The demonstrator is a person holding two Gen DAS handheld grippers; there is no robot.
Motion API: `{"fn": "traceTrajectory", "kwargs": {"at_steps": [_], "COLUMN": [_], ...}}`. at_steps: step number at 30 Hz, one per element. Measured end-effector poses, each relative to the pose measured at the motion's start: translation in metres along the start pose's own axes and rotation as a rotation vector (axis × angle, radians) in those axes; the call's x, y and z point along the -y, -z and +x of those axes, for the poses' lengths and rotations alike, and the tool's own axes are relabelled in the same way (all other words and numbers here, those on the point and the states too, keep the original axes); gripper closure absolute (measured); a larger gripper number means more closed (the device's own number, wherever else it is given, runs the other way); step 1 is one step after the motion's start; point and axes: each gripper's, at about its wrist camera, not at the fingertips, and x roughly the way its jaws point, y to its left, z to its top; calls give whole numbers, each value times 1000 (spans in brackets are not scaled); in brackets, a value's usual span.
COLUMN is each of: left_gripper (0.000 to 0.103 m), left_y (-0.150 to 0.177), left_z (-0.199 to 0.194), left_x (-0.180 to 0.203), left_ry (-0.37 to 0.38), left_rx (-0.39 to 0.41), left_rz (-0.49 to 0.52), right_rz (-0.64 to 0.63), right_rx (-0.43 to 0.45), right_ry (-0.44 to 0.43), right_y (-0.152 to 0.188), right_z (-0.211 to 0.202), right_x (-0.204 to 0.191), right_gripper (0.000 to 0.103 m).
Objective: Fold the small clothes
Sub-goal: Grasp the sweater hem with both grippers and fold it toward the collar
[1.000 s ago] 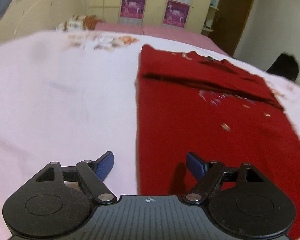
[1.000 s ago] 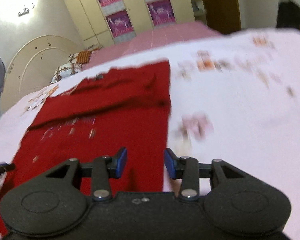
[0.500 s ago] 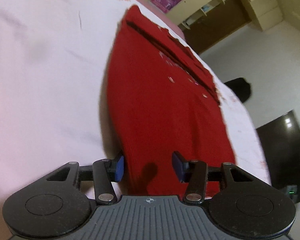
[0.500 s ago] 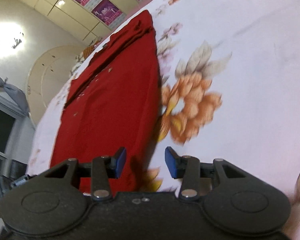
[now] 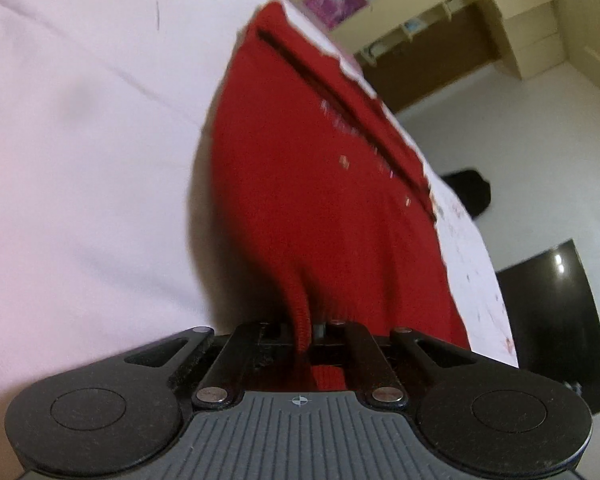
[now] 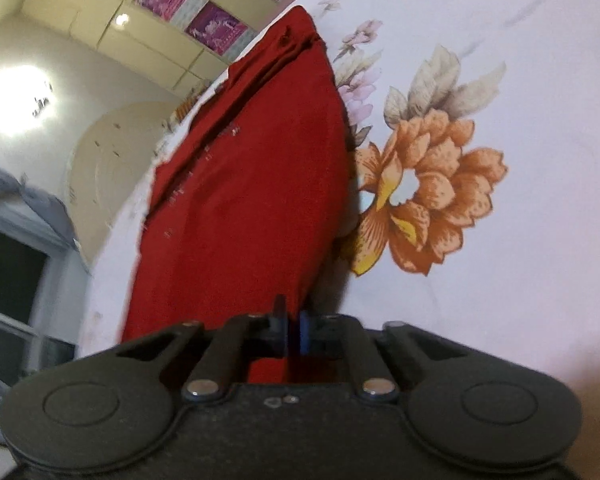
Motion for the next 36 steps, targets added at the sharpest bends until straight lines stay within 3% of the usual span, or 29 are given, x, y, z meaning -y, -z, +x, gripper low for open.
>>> {"fn": "traceTrajectory", "kwargs": {"at_steps": [5, 9, 11, 13, 14, 15, 19, 22, 27, 28, 36], "left_gripper": [99, 100, 100, 100, 99, 99, 99, 99, 99, 99, 100], "left_y": [-6, -2, 9, 15, 15, 14, 9, 10, 22, 23, 21], "left_z": [-40, -36, -17, -16, -17, -17, -13, -12, -22, -22, -29], "left_x": [20, 9, -6, -19, -21, -19, -18, -16, -27, -26, -14], "left_ry": [59, 15, -57, -10, -7, -14, -16, -16, -12, -16, -23], "left_rx": [116, 86, 23, 52, 58, 57, 56, 64, 68, 70, 106], "left_rz": [67, 64, 51, -31, -51, -44, -46, -53, -81, -71, -28], "right_rz": [-111, -190, -202, -178, -152, -123, -63, -86, -94, -108, -124], "right_rx": [114, 181, 161, 77, 27, 12, 27, 8, 14, 15, 88], "right_ry": [-18, -53, -45, 29, 94, 103, 26, 20, 16, 28, -11], "right_y": [-4, -10, -10, -3, 1, 4, 6, 4, 1, 2, 5], "right_z": [-35, -60, -54, -29, -15, -9, -16, -11, -8, -9, -27], "right_x": [-25, -40, -35, -17, -7, 2, 6, 7, 7, 5, 2], "right_gripper": [98, 98, 98, 98, 98, 97, 77, 75, 84, 98, 98]}}
